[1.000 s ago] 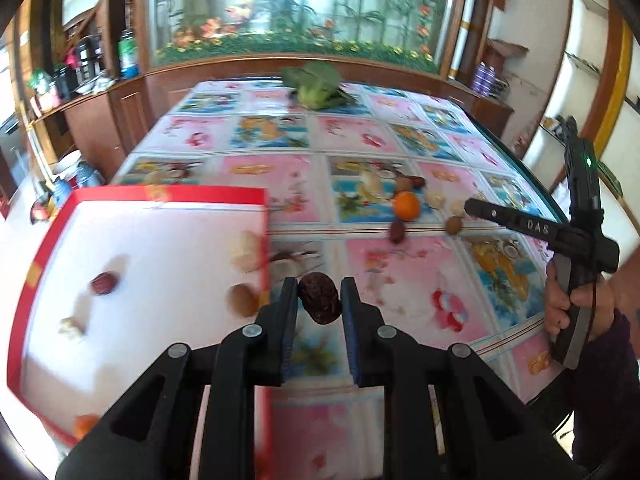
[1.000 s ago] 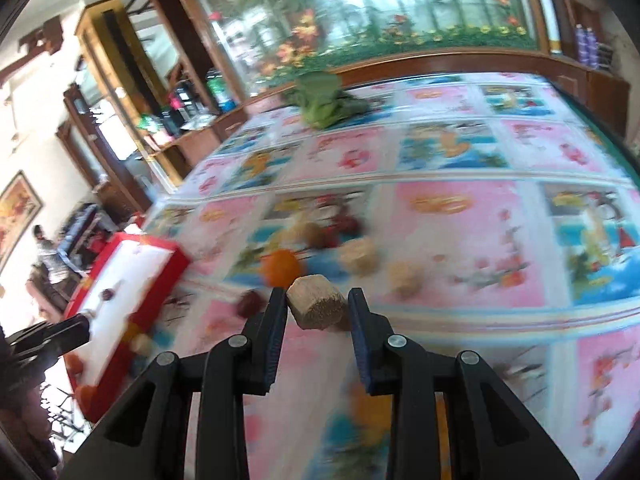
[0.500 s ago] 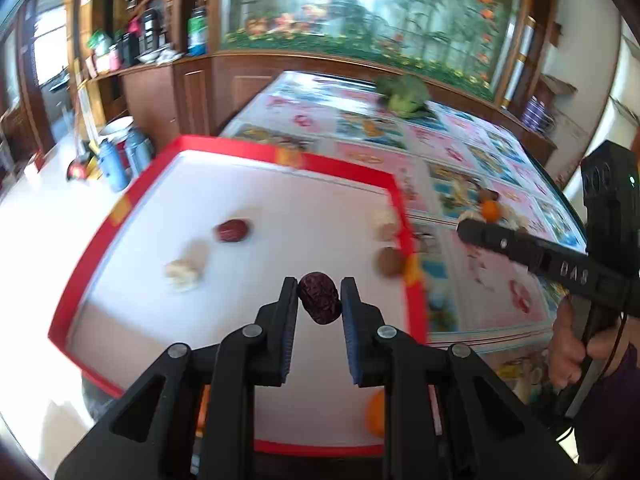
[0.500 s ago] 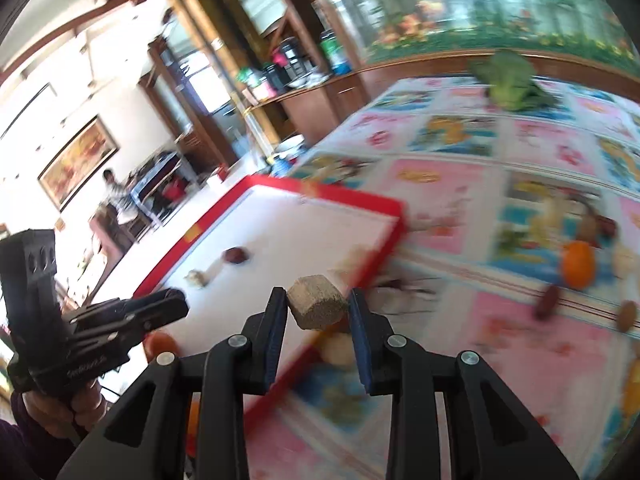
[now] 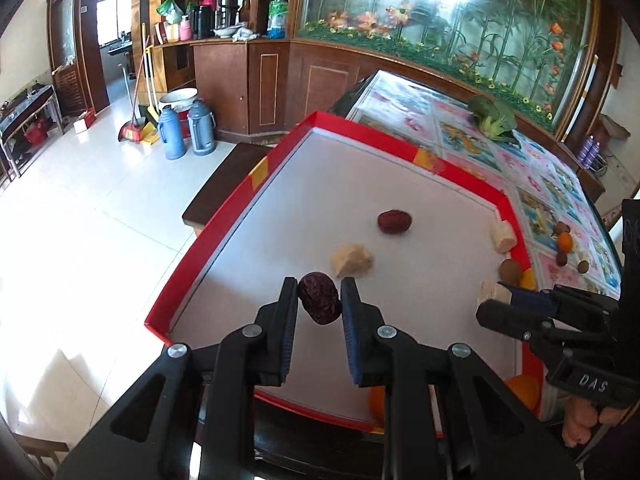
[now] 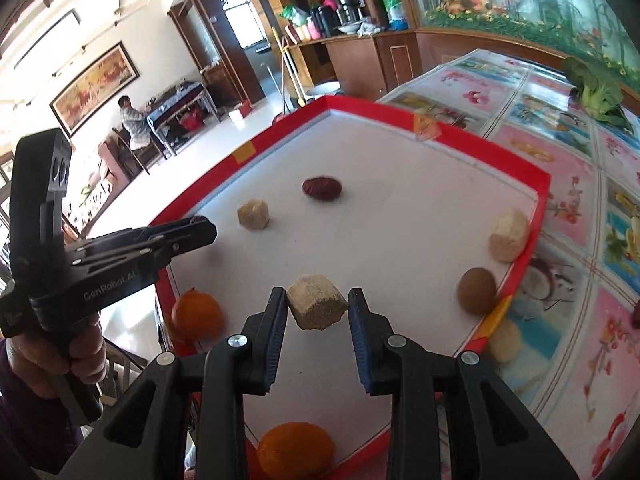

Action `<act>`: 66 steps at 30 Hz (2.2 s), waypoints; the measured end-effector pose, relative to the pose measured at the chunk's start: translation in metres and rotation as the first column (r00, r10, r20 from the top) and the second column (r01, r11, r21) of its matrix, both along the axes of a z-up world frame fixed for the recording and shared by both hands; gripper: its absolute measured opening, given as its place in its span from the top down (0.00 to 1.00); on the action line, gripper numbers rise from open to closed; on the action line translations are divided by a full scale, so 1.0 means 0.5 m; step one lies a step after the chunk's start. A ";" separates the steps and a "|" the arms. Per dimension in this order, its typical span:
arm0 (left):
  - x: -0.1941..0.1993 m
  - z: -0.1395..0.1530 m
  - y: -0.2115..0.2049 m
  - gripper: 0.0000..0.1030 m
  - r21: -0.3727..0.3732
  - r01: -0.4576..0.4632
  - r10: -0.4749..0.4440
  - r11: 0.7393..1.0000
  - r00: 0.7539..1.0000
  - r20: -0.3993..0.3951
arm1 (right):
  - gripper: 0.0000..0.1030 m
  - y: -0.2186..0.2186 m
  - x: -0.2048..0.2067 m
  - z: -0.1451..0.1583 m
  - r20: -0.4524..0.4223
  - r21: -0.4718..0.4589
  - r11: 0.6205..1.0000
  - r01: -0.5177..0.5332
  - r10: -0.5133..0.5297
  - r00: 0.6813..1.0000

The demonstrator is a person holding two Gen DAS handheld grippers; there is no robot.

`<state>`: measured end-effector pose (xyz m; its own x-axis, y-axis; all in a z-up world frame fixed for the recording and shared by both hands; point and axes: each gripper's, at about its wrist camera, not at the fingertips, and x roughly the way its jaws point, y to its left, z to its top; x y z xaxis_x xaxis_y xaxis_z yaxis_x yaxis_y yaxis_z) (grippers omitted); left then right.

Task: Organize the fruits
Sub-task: 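Carry the date and cube into the tray and open both grippers, then grasp a red date with the left gripper while the right grasps a beige cube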

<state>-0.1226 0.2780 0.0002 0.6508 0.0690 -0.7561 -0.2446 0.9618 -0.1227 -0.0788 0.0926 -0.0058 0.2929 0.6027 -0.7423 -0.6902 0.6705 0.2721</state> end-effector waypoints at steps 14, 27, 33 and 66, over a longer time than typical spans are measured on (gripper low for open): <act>0.005 -0.025 -0.010 0.72 0.035 0.009 -0.008 0.999 0.999 -0.049 | 0.68 0.026 -0.026 0.003 0.050 -0.072 0.997 -0.010 0.014 0.999; -0.006 0.001 -0.046 0.29 0.068 0.009 -0.006 0.998 0.999 -0.043 | 0.44 -0.187 0.009 0.070 0.084 0.131 0.973 0.192 -0.203 0.976; -0.009 0.024 -0.086 0.29 0.066 0.065 -0.064 0.996 0.998 -0.019 | 0.44 -0.281 0.021 0.041 0.104 0.092 0.954 0.285 -0.294 0.950; 0.025 0.101 -0.300 0.28 0.069 0.360 -0.363 0.930 0.931 0.035 | 0.79 -0.319 0.059 -0.007 0.128 -0.198 0.936 0.289 -0.268 0.955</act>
<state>-0.1099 0.1278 0.0506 0.6744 -0.1325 -0.7264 0.1253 0.9900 -0.0642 -0.0491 -0.0668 -0.0095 0.5039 0.3180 -0.8031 -0.4832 0.8744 0.0431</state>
